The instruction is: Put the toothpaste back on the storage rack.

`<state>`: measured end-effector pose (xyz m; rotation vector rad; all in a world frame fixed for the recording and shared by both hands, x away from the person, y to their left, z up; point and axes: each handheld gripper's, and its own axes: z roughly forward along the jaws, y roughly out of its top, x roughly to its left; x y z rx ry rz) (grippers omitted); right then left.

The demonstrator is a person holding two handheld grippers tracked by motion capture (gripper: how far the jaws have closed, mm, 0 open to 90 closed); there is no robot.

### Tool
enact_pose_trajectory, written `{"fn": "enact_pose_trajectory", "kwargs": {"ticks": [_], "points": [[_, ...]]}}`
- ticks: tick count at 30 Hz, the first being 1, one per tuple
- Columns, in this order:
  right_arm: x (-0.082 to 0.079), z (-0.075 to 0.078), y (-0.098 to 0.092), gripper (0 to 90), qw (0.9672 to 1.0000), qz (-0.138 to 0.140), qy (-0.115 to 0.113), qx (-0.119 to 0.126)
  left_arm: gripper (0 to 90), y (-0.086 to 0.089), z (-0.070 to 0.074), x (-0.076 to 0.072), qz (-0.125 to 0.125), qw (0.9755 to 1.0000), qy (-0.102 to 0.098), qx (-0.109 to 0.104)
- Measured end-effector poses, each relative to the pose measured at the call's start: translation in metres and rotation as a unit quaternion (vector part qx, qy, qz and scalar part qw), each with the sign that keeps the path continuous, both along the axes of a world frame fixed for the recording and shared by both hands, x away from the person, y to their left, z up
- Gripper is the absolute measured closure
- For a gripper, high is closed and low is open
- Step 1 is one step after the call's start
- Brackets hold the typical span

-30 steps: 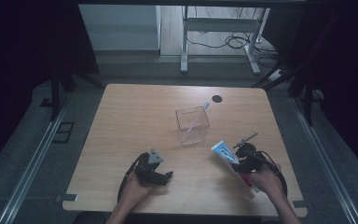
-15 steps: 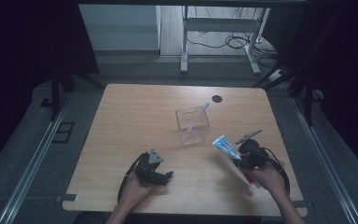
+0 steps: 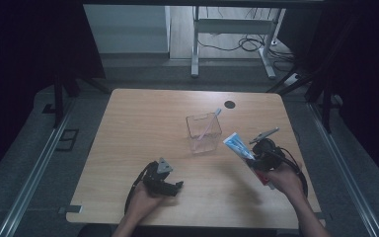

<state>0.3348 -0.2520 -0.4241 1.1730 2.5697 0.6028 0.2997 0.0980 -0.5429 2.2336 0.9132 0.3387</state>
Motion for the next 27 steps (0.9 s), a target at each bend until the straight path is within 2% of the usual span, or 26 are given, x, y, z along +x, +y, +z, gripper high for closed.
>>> {"fn": "enact_pose_trajectory", "kwargs": {"ticks": [12, 17, 27], "points": [[0.014, 0.031, 0.008, 73.1, 0.9995, 0.013, -0.01, 0.026, 14.3, 0.0, 0.0, 0.0, 0.002, 1.0, 0.0, -0.002], [0.023, 0.038, 0.014, 73.1, 0.999, 0.015, -0.01, 0.042, 14.3, 0.0, 0.0, 0.0, 0.001, 1.0, 0.0, -0.002], [0.041, 0.048, 0.029, 73.1, 0.9983, 0.019, -0.009, 0.055, 14.4, 0.0, 0.0, 0.0, 0.001, 1.0, 0.0, -0.002]]}}
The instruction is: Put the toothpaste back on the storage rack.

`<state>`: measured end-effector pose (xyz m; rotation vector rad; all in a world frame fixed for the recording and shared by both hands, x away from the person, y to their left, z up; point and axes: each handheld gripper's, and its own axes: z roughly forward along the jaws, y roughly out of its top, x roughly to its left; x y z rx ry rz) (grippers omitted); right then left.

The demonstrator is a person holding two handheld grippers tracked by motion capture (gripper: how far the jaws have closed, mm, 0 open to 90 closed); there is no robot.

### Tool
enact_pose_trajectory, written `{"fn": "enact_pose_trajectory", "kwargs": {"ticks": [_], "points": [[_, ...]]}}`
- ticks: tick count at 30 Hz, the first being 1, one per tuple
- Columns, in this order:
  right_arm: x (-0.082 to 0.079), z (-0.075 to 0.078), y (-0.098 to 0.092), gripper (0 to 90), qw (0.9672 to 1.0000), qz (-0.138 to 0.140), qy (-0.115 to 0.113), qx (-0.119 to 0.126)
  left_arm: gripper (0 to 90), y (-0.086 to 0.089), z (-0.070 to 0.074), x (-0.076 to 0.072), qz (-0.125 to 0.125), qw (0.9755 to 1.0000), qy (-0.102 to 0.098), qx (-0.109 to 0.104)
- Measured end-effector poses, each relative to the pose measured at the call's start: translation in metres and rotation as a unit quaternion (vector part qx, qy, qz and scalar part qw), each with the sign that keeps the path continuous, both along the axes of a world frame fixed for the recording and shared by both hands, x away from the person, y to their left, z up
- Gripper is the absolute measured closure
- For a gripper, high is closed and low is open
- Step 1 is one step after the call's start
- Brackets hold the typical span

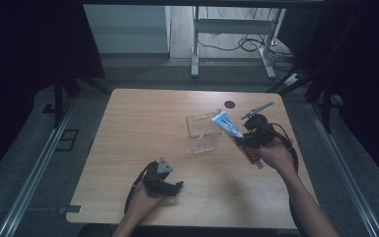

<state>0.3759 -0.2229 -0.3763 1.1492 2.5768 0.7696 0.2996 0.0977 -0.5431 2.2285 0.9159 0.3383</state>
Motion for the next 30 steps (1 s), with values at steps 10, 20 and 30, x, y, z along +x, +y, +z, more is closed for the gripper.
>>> {"fn": "enact_pose_trajectory", "kwargs": {"ticks": [10, 20, 30], "points": [[0.015, 0.005, 0.016, 73.1, 0.9999, 0.012, -0.004, 0.009, 14.3, 0.0, 0.0, 0.0, 0.0, 1.0, 0.0, 0.0], [0.028, 0.008, 0.028, 73.2, 0.9998, 0.008, -0.002, 0.018, 14.3, 0.0, 0.0, 0.0, 0.0, 1.0, 0.0, 0.0], [0.042, 0.014, 0.048, 73.2, 0.9994, 0.017, -0.004, 0.029, 14.3, 0.0, 0.0, 0.0, -0.001, 1.0, 0.001, 0.001]]}}
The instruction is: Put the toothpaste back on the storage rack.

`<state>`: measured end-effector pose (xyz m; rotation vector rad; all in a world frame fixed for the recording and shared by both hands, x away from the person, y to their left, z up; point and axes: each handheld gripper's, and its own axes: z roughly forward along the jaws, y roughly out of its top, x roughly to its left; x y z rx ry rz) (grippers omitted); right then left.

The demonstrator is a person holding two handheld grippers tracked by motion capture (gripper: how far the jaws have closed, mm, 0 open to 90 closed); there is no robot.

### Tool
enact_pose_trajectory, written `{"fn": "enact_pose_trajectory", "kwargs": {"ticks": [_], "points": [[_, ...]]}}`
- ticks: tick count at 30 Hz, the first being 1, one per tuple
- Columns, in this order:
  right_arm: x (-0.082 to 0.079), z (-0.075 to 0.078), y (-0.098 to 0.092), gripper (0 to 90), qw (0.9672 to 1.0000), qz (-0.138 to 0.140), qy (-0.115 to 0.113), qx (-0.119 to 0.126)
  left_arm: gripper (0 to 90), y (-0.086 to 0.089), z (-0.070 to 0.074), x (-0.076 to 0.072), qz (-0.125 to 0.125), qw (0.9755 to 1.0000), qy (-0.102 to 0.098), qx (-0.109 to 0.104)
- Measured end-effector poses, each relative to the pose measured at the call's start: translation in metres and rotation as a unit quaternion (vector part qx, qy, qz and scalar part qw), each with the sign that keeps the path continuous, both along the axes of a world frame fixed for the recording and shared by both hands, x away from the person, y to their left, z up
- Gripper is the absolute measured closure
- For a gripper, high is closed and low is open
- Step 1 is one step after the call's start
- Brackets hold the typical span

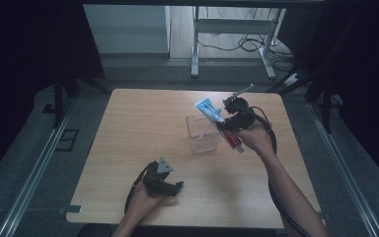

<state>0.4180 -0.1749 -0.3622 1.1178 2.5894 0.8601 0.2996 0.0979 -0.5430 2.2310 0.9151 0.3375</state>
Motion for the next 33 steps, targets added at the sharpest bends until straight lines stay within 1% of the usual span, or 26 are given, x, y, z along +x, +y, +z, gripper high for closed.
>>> {"fn": "enact_pose_trajectory", "kwargs": {"ticks": [11, 18, 25, 28, 33], "points": [[0.014, 0.004, 0.019, 73.3, 1.0, 0.006, 0.001, 0.007, 14.3, -0.001, 0.0, 0.0, -0.001, 1.0, 0.0, -0.001], [0.023, 0.006, 0.028, 73.3, 0.9998, 0.007, 0.0, 0.017, 14.3, -0.001, 0.0, 0.0, -0.001, 1.0, 0.0, -0.001], [0.029, 0.001, 0.036, 73.3, 0.9997, 0.011, -0.002, 0.023, 14.4, -0.001, 0.0, 0.0, -0.001, 1.0, 0.0, -0.001], [0.031, -0.001, 0.04, 73.3, 0.9997, 0.013, -0.002, 0.021, 14.3, -0.001, 0.0, 0.0, -0.001, 1.0, 0.0, -0.001], [0.035, -0.002, 0.046, 73.3, 0.9995, 0.012, -0.006, 0.028, 14.3, -0.001, 0.0, 0.0, -0.001, 1.0, 0.001, -0.002]]}}
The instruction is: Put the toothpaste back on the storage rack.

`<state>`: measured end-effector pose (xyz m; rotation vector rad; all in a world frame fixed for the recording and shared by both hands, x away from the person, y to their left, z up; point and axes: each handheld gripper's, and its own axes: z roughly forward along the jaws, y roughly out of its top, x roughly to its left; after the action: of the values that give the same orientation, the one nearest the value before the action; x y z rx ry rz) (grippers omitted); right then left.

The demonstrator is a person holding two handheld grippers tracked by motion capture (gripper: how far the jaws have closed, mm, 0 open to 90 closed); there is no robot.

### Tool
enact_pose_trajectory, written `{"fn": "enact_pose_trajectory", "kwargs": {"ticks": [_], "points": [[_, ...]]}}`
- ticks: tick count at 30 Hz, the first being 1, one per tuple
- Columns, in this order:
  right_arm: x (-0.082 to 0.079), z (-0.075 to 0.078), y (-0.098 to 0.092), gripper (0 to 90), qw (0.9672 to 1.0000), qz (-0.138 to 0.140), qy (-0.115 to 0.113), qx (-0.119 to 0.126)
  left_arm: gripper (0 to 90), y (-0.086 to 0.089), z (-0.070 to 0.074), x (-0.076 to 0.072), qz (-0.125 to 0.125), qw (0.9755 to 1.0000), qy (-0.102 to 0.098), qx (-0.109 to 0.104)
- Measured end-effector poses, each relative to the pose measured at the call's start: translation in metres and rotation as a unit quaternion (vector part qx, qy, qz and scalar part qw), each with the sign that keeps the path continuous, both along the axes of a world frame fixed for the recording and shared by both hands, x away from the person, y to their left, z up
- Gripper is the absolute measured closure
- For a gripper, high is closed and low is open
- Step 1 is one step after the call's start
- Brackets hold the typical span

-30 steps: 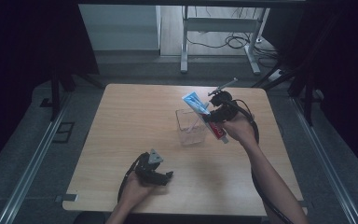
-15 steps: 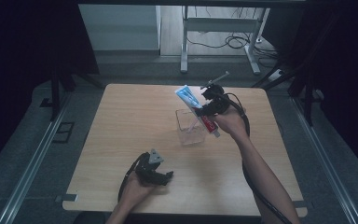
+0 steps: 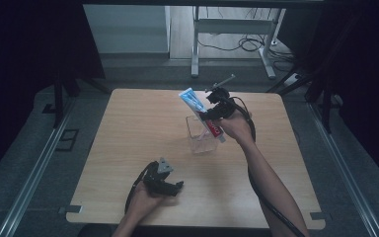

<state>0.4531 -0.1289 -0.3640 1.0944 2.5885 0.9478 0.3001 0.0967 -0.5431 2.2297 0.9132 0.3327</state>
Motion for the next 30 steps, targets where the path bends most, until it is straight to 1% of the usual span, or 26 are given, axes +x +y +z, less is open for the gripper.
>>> {"fn": "enact_pose_trajectory", "kwargs": {"ticks": [4, 7, 16, 22, 28, 30], "points": [[0.004, 0.001, 0.005, 73.3, 1.0, 0.002, -0.003, 0.003, 14.4, 0.0, 0.0, 0.0, 0.002, 1.0, 0.002, -0.003], [0.008, 0.001, 0.01, 73.3, 0.9999, 0.002, -0.007, 0.008, 14.4, 0.0, 0.0, 0.0, 0.0, 1.0, -0.001, -0.001], [0.017, -0.004, 0.024, 73.3, 0.9997, 0.005, -0.015, 0.017, 14.4, 0.0, 0.0, 0.0, 0.0, 1.0, 0.0, -0.001], [0.019, -0.009, 0.032, 73.3, 0.9994, 0.008, -0.023, 0.026, 14.4, 0.0, 0.0, 0.0, 0.0, 1.0, 0.0, -0.001], [0.02, -0.013, 0.036, 73.2, 0.9992, 0.012, -0.03, 0.024, 14.4, 0.0, 0.0, 0.0, 0.0, 1.0, 0.0, -0.001], [0.02, -0.014, 0.036, 73.2, 0.9992, 0.008, -0.03, 0.023, 14.4, 0.0, 0.0, 0.0, 0.0, 1.0, 0.0, 0.0]]}}
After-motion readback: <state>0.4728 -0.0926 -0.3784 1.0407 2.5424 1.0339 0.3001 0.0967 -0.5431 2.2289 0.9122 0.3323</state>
